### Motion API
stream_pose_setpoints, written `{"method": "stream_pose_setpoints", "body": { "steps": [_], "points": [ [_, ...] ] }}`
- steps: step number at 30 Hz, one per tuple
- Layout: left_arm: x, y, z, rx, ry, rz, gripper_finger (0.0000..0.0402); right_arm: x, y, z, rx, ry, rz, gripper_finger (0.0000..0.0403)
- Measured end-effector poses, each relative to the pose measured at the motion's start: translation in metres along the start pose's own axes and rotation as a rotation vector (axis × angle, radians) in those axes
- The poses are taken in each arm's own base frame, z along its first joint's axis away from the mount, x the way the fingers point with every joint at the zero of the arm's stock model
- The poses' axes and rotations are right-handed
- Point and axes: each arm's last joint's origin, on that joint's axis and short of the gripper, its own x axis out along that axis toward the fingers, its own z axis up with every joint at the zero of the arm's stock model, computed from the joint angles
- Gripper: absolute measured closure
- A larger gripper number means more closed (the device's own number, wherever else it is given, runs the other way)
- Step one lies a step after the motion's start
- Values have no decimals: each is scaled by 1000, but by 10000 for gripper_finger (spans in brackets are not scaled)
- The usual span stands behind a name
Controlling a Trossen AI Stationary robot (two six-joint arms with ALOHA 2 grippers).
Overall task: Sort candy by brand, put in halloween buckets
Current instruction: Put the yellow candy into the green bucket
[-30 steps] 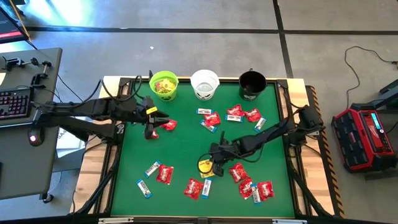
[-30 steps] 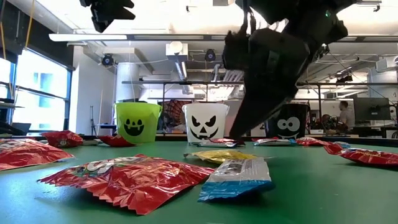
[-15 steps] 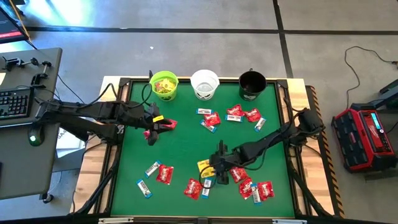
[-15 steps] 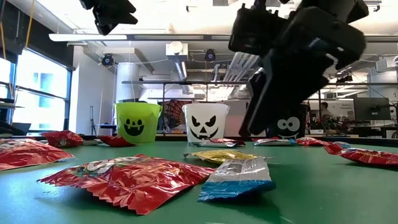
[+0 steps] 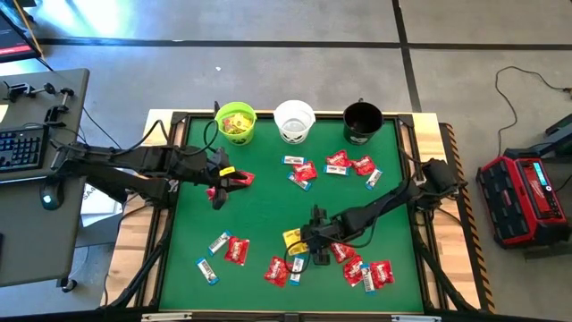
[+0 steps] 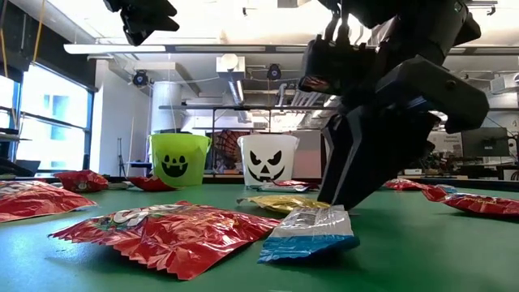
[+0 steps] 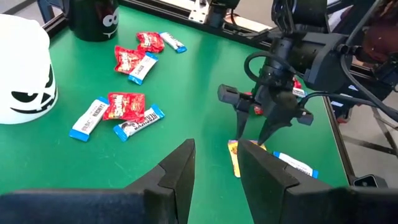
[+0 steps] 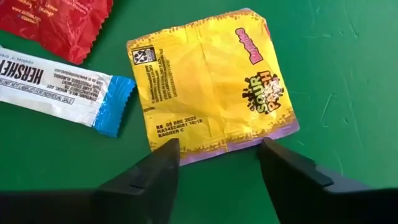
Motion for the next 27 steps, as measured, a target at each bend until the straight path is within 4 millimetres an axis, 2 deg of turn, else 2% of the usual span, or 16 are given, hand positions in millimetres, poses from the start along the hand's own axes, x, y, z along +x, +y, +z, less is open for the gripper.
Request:
{"method": "stream_pose_setpoints", "body": {
  "steps": [11, 13, 18, 22, 27],
  "points": [
    [0, 0, 0, -1, 0, 0, 292, 2, -9, 3, 30, -10, -11, 380],
    [0, 0, 0, -2, 0, 0, 295, 2, -13, 5, 64, -9, -14, 397],
    [0, 0, 0, -22, 0, 0, 304, 3, -23, 8, 151, -13, -25, 397],
    [0, 0, 0, -60, 1, 0, 312, 1, -22, 9, 166, -26, -27, 397],
    [3, 0, -1, -149, 15, 5, 321, -6, -3, 11, 114, -38, -1, 340]
  ]
}}
